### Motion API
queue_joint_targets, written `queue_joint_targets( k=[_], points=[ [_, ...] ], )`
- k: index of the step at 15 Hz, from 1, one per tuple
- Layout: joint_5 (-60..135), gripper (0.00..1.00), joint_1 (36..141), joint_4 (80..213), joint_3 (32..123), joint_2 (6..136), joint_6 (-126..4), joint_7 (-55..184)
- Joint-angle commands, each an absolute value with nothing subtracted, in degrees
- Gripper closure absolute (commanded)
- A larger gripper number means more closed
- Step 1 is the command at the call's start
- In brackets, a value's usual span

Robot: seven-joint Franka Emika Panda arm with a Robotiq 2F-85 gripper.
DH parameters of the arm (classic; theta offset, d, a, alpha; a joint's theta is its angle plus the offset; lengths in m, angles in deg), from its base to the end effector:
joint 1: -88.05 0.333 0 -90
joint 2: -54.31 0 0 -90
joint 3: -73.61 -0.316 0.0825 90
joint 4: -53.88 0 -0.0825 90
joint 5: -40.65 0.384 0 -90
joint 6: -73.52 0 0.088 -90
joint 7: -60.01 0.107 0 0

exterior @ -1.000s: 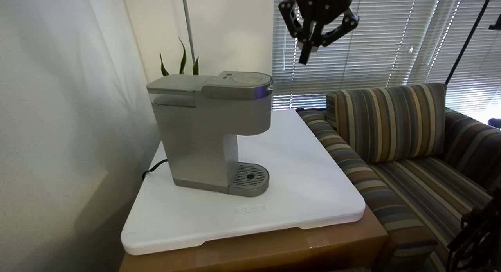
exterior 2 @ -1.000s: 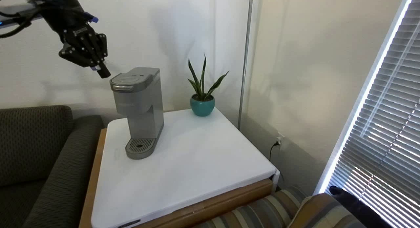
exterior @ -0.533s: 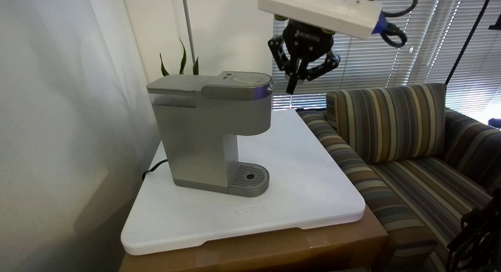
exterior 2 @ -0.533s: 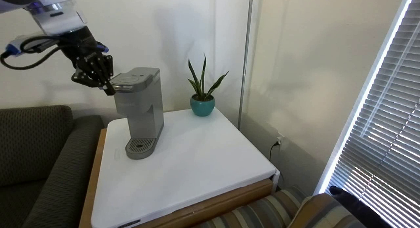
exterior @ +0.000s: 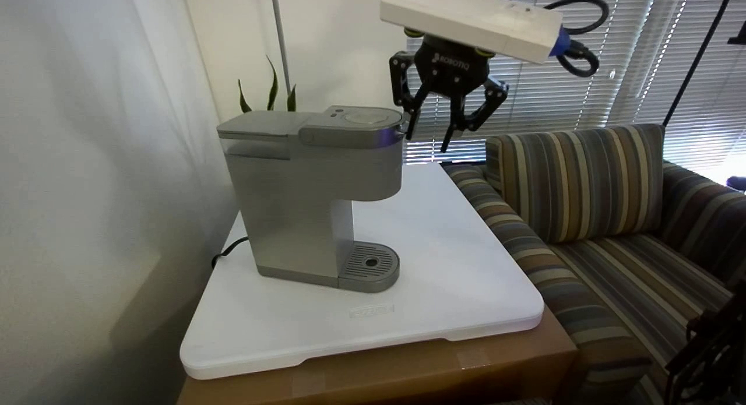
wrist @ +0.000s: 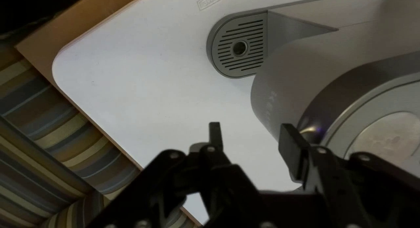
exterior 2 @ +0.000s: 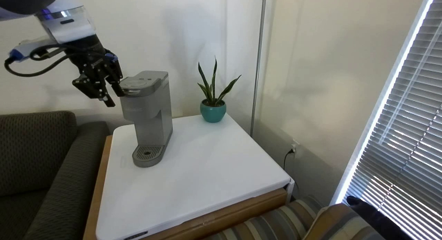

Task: Close then reopen the lid of the machine

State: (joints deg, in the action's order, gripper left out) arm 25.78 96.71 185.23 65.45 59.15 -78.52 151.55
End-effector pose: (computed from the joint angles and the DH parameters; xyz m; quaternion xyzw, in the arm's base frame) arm 0.5221 0.1648 0.3419 -0.8439 0.5138 -0.1374 0.0707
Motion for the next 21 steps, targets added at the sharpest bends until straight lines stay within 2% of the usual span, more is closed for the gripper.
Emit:
queue_joint_targets(
  k=[1,2,3,4,5,11,13,21],
  points=[
    [23.4,0.19,97.7,184.7,66.8,59.3,-77.7,153.4],
    [22.4,0.12,97.7,185.2,67.2,59.4,-78.6,155.1],
    [21.3,0.56,97.6,186.0,67.6,59.4,-80.2,157.4],
    [19.7,0.52,97.6,186.7,68.1,59.3,-81.3,160.3],
    [18.6,0.53,97.5,187.0,68.5,59.3,-82.0,162.4],
    [4.1,0.95,97.1,188.1,71.5,60.7,-90.4,181.2],
    [-1.3,1.00,97.2,187.8,72.5,61.8,-93.6,188.1],
    [-14.7,1.00,97.2,188.1,77.9,64.1,-102.7,207.2]
  ],
)
